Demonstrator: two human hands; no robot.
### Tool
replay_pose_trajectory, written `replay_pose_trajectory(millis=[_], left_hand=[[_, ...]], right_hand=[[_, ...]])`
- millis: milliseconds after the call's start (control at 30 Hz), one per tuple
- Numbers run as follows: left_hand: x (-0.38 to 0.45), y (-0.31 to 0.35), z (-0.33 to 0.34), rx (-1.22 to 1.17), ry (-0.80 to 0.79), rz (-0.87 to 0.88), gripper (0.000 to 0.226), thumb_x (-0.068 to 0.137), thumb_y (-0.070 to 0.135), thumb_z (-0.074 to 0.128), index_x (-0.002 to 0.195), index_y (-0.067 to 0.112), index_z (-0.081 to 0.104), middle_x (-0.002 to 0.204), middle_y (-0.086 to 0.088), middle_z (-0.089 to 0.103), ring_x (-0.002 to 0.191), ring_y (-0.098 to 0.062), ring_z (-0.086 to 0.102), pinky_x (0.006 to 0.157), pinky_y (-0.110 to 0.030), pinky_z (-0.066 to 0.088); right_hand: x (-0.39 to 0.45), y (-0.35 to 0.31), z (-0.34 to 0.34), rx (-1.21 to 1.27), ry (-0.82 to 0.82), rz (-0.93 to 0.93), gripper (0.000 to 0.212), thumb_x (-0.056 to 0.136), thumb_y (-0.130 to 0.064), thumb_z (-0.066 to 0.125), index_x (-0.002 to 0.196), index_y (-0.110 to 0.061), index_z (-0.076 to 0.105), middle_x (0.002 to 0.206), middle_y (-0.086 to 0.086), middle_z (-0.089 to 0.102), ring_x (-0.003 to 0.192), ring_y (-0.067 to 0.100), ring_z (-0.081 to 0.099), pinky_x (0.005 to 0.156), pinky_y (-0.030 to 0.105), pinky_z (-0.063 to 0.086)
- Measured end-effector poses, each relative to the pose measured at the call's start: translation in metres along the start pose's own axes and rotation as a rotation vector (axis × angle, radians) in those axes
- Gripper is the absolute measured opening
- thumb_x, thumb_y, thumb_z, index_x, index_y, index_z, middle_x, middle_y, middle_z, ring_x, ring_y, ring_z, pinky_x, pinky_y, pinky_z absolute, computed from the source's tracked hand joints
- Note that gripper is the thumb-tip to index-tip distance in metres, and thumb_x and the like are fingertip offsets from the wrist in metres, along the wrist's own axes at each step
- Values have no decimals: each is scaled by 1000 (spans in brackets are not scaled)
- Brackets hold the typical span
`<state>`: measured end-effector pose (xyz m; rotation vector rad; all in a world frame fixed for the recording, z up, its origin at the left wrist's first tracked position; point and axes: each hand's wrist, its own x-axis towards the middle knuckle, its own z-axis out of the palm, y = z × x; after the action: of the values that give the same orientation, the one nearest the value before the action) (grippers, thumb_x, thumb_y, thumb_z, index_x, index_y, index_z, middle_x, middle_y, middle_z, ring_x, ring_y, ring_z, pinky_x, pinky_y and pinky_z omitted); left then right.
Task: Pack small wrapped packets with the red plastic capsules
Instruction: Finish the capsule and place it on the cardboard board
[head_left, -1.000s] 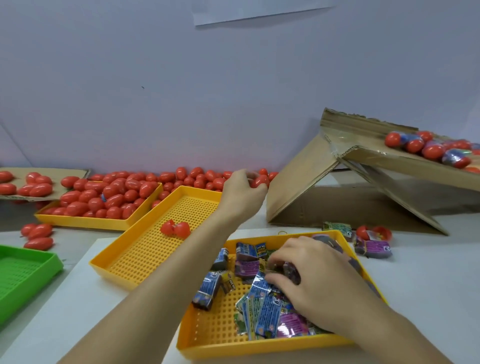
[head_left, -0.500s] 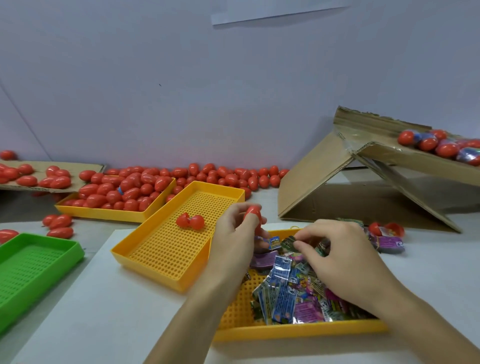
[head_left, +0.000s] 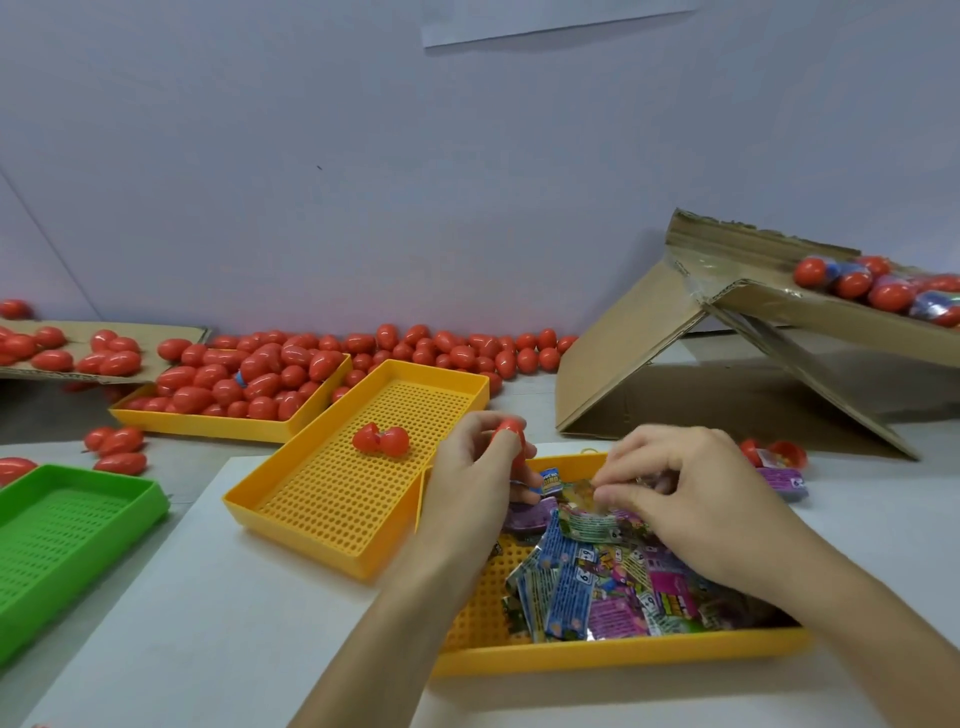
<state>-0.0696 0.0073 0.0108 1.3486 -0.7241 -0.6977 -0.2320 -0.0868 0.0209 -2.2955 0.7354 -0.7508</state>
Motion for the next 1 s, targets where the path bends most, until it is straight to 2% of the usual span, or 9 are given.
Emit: replay_pose_trajectory(millis=[100,200,267,367,533,633,733,867,1000], left_hand=[[-3,3,1,-107,-87,-47,12,95,7,51,87,12,58,67,-2,56,51,-14,50,45,-27,41],[-6,6,2,-122,-188,-90,20,92,15,63,71,13,62,60,-2,46,45,-12,37,42,-24,35],[-8,7,2,-71,-223,-120,27,93,25,66,69,14,70,56,0,42,43,-12,33,39,-22,31],[-9,10,2,-73,-269,-177,29,88,39,70,75,14,76,54,3,40,42,-11,30,39,-21,27],[-11,9,2,-111,-286,-142,9,84,20,75,76,15,75,55,4,40,43,-8,33,38,-19,30],[-11,8,2,-82,-249,-122,13,88,12,72,75,15,75,55,4,41,43,-9,36,39,-19,33],[-12,9,2,-53,-223,-102,21,87,12,73,68,20,75,52,6,43,42,-8,38,39,-20,34],[-13,7,2,30,-242,-62,21,86,15,75,66,21,74,51,10,47,42,-6,42,42,-19,37],[-14,7,3,101,-256,-30,18,85,20,76,67,22,73,52,12,51,45,-4,45,44,-19,40]], right_hand=[[1,-1,-2,83,141,-7,11,82,-26,77,79,-37,77,79,-20,70,74,5,64,62,20,50],[-1,-2,-3,240,204,-13,13,84,-21,75,84,-33,77,72,-13,74,65,7,68,59,18,54],[-1,-5,-4,335,227,-23,15,83,-15,75,85,-29,76,71,-10,75,63,6,71,61,15,54],[-1,-9,-3,374,186,-64,18,81,-9,75,86,-26,78,76,-12,77,74,3,74,67,13,55],[-4,-13,-4,364,91,-102,22,81,-3,75,91,-22,80,85,-14,77,84,3,74,74,12,55],[-4,-10,-4,395,58,-70,22,85,-2,72,94,-20,79,87,-12,78,86,3,73,73,11,54],[-3,-9,-6,457,63,-14,13,89,-15,68,98,-17,76,88,-6,78,86,10,74,70,19,57],[-1,-10,-3,439,51,52,33,75,-42,67,98,-21,74,86,-5,77,79,10,73,65,20,57],[-1,-6,0,428,62,98,15,79,-36,71,89,-26,77,79,-7,77,75,5,72,66,14,54]])
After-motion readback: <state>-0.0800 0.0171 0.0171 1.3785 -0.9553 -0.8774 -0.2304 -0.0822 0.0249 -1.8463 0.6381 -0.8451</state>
